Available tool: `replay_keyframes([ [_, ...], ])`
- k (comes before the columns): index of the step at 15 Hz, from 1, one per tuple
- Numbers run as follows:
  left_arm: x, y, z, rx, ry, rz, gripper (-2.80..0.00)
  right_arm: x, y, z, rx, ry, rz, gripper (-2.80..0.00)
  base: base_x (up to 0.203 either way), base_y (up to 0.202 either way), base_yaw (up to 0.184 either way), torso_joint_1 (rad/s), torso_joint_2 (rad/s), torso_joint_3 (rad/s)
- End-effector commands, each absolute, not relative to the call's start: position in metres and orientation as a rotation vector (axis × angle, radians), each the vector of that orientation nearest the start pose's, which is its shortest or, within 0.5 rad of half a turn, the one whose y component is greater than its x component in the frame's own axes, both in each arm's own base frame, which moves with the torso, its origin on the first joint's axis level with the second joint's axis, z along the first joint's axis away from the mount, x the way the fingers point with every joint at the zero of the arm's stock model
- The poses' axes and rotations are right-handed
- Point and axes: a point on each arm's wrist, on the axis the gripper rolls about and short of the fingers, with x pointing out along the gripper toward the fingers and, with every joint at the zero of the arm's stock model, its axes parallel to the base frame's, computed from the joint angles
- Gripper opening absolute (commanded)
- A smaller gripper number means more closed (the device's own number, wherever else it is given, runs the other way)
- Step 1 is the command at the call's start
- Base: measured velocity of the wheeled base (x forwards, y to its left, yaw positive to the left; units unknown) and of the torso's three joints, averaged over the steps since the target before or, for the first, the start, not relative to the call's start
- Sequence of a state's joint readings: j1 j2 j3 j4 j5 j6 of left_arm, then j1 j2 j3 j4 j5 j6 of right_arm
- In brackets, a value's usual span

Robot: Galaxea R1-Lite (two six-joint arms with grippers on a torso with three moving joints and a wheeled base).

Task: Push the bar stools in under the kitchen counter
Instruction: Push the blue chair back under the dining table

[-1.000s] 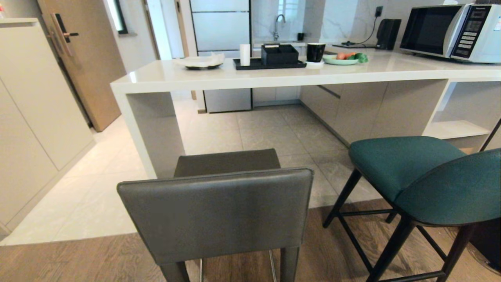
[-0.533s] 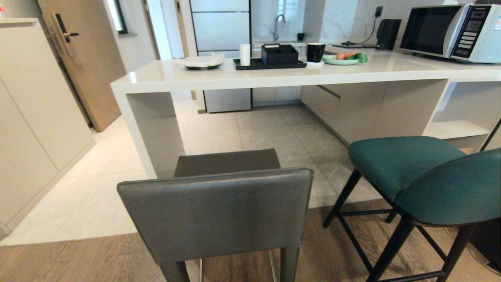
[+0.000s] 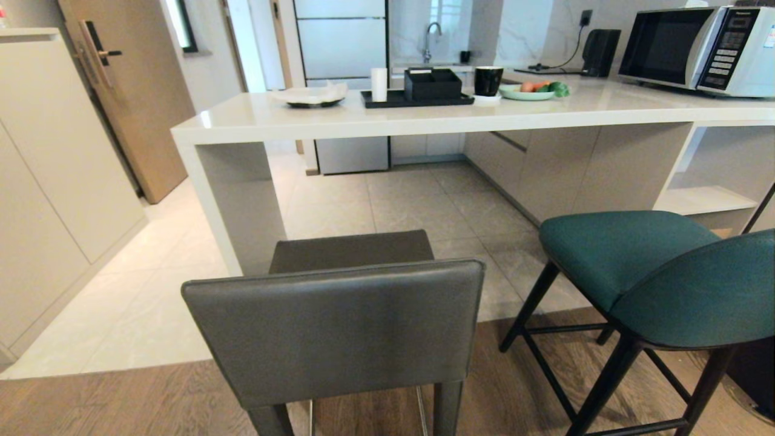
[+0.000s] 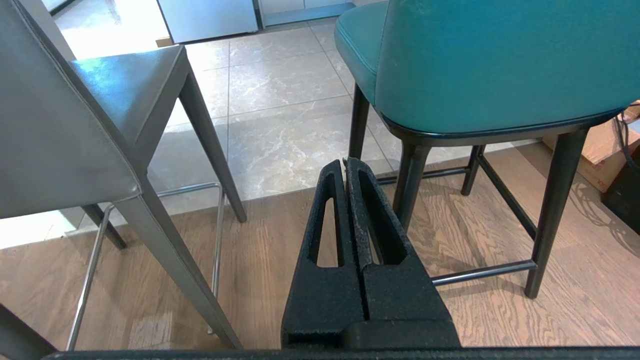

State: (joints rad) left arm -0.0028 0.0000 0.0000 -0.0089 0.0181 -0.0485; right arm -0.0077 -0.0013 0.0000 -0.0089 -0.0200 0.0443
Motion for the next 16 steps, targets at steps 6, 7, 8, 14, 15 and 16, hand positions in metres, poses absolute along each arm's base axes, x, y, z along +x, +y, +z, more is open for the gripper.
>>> replay_keyframes([
  [6, -0.0225, 0.0004, 0.0761, -0.051, -0.005, 0.017, -2.80, -0.0228, -0.0003, 0.0764, 0.045, -0.010, -0.027, -2.80, 0.000, 0.000, 0.000, 0.000, 0.00, 0.000],
  [7, -0.0226, 0.0005, 0.0760, -0.051, -0.007, 0.015, -2.80, -0.0228, -0.0003, 0.0764, 0.045, -0.010, -0.027, -2.80, 0.000, 0.000, 0.000, 0.000, 0.00, 0.000],
  [8, -0.0226, 0.0005, 0.0760, -0.051, -0.007, 0.016, -2.80, -0.0228, -0.0003, 0.0764, 0.045, -0.010, -0.027, -2.80, 0.000, 0.000, 0.000, 0.000, 0.00, 0.000],
  [14, -0.0226, 0.0005, 0.0760, -0.051, -0.007, 0.015, -2.80, -0.0228, -0.0003, 0.0764, 0.045, -0.010, -0.027, -2.80, 0.001, -0.139, 0.000, 0.002, 0.00, 0.002],
  [15, -0.0226, 0.0005, 0.0760, -0.052, -0.007, 0.015, -2.80, -0.0228, -0.0003, 0.0764, 0.045, -0.010, -0.027, -2.80, -0.001, -0.198, 0.001, 0.006, 0.00, 0.010],
  [16, -0.0225, 0.0005, 0.0761, -0.052, -0.006, 0.015, -2.80, -0.0228, -0.0003, 0.0764, 0.045, -0.010, -0.027, -2.80, -0.001, -0.193, 0.001, 0.007, 0.01, 0.007],
])
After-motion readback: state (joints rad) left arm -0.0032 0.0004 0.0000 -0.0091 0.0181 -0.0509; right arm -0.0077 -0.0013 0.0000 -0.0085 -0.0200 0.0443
